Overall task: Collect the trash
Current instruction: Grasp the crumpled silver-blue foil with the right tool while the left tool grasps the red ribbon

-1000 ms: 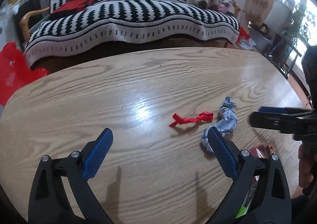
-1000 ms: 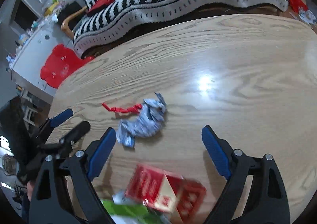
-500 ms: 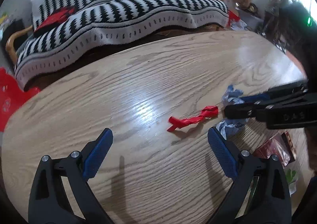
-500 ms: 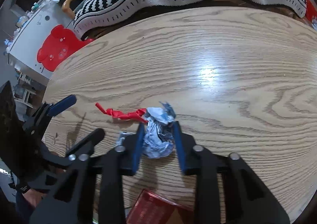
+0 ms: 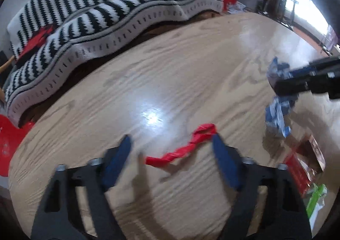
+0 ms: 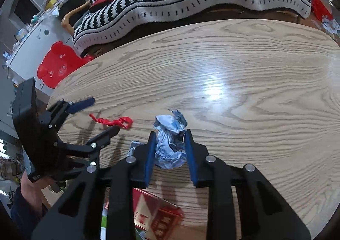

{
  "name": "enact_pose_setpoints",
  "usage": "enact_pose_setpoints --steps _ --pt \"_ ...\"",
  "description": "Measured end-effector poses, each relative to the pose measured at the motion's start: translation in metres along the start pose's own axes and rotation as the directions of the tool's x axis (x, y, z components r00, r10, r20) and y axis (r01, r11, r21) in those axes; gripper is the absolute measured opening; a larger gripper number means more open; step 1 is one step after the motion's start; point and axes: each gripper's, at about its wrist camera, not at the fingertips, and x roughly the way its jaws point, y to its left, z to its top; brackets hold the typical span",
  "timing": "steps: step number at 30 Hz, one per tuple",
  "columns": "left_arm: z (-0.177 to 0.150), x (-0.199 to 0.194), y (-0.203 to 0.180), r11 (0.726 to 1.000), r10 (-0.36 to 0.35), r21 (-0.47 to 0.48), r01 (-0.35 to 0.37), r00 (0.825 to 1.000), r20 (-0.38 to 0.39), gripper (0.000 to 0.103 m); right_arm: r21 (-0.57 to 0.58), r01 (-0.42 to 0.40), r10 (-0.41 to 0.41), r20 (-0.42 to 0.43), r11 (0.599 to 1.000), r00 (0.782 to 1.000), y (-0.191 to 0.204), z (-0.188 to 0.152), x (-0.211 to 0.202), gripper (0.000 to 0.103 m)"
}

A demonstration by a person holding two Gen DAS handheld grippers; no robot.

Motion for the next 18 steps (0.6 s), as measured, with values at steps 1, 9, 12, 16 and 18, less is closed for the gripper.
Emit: enact_pose_setpoints --steps 1,9,12,16,18 --pt "-0.001 0.002 -0.003 1.000 0.000 0.014 0.000 1.000 -0.016 0.048 0.005 0.000 0.000 0.002 1.000 1.000 -0.003 -0.001 -0.002 0.027" --pt "-0.003 -0.008 0.004 0.997 -0.012 -0.081 0.011 1.000 -0.013 0.010 0.012 0.002 -0.002 0.026 1.000 1.000 -0.005 -0.006 -0.015 0.027" --pt "0.001 -0.018 0.012 0.989 -0.018 -0.150 0.017 1.000 -0.004 0.010 0.008 0.003 -0.004 0.032 1.000 0.999 -0.005 -0.009 -0.021 0.027" --pt "0.004 -0.037 0.007 0.982 -0.018 -0.190 0.017 1.000 0.000 0.010 0.010 0.012 -0.012 0.040 1.000 0.999 -0.009 -0.014 -0.030 0.027" --pt "0.006 -0.050 -0.001 0.978 -0.031 -0.206 0.032 0.999 0.008 0.010 0.008 0.018 -0.019 0.046 1.000 0.999 -0.010 -0.017 -0.036 0.027"
